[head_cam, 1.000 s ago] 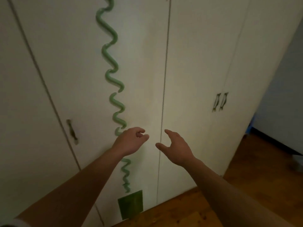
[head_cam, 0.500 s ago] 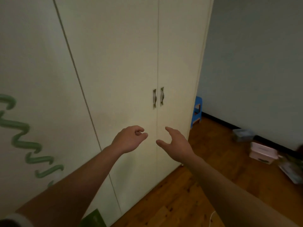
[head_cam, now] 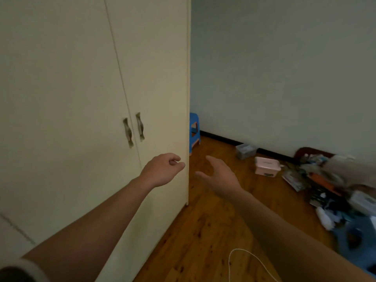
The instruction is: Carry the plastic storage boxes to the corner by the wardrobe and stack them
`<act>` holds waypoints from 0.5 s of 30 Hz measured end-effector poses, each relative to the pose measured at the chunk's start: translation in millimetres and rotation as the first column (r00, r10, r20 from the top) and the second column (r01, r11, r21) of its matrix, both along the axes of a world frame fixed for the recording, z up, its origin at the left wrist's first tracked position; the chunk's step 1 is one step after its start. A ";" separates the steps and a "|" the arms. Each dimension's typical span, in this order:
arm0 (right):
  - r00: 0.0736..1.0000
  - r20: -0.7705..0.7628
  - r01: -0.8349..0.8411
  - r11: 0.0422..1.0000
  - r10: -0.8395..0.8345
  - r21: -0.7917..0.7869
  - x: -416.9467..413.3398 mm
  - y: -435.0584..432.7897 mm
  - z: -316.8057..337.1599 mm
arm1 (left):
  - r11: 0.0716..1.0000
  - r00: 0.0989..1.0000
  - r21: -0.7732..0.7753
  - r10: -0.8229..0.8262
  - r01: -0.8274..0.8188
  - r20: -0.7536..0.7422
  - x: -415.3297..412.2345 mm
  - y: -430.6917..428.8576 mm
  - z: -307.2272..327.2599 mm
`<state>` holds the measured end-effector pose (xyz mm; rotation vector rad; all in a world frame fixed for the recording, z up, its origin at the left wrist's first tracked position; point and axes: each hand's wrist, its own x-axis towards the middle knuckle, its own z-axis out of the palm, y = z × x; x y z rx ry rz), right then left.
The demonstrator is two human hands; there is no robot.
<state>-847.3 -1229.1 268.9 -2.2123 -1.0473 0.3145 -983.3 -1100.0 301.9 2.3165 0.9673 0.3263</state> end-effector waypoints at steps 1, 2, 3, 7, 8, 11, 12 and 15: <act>1.000 0.006 0.024 1.000 -0.024 -0.009 10.8 7.5 0.8 | 1.000 1.000 -0.003 -0.025 0.025 0.003 13.5 11.1 0.2; 0.999 0.012 0.037 0.999 -0.036 -0.022 17.9 11.6 2.5 | 0.999 0.999 0.001 -0.042 0.042 0.010 22.5 17.9 1.2; 0.998 0.018 0.054 0.998 -0.053 -0.034 25.0 17.7 2.9 | 0.998 0.998 -0.004 -0.064 0.064 0.014 32.4 26.4 1.9; 0.990 0.047 0.137 0.990 -0.135 -0.035 50.9 54.5 5.2 | 0.989 0.988 -0.008 -0.149 0.149 0.028 72.2 68.1 3.6; 0.986 0.050 0.159 0.987 -0.157 -0.032 57.6 63.0 5.0 | 0.986 0.986 -0.006 -0.166 0.166 0.032 81.8 77.0 4.2; 0.981 0.054 0.190 0.981 -0.188 -0.035 72.7 77.6 3.3 | 0.979 0.978 -0.009 -0.202 0.203 0.049 105.3 94.7 1.3; 0.980 0.055 0.195 0.980 -0.193 -0.045 78.3 80.5 2.0 | 0.976 0.975 -0.017 -0.216 0.217 0.045 112.7 98.6 -0.5; 0.976 0.050 0.213 0.975 -0.210 -0.066 95.2 84.2 -0.8 | 0.966 0.967 -0.047 -0.253 0.254 0.032 134.5 107.8 -6.9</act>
